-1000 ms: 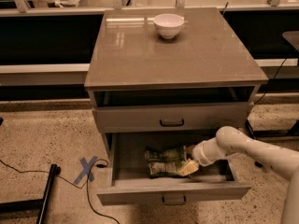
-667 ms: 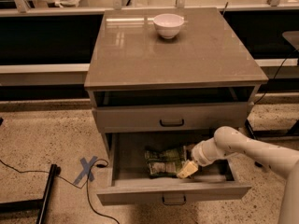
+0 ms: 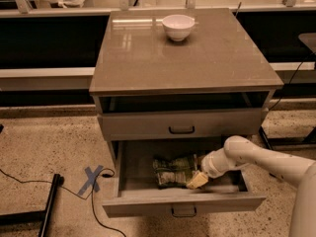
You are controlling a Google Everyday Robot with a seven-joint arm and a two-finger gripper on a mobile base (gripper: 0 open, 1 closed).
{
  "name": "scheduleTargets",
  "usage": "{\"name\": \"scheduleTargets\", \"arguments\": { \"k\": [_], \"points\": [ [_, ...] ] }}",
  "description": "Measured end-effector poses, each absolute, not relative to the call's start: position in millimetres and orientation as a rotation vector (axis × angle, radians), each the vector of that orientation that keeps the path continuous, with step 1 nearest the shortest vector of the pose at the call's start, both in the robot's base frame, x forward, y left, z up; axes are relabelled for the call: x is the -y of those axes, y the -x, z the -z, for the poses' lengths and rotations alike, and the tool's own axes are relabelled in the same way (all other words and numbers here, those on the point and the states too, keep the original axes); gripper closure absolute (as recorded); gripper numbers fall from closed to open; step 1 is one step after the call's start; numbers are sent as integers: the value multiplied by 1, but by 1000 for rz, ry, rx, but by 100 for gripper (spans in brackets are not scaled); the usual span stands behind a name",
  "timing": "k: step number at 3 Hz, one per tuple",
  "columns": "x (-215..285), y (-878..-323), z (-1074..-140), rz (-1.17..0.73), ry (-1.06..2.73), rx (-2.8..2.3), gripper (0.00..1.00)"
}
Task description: Pick green jalapeno chip bag from middle drawer and place on counter
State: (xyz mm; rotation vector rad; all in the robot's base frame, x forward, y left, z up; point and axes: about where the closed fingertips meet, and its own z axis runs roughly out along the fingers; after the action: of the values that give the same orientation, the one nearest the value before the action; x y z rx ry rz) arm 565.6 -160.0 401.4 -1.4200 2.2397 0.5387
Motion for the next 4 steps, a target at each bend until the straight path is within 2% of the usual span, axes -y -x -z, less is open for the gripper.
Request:
{"name": "scheduleTargets", "arguments": {
  "k": [1,2,3,4],
  "points": [
    [159,-562,-391,-521,1419,-2258,29],
    [156,-560,-382,-509,1424,-2269,36],
    [153,-559,-381,-498,1424,-2276,55],
    [151,-561,-388,-502,1406,-2272,78]
  ]
}}
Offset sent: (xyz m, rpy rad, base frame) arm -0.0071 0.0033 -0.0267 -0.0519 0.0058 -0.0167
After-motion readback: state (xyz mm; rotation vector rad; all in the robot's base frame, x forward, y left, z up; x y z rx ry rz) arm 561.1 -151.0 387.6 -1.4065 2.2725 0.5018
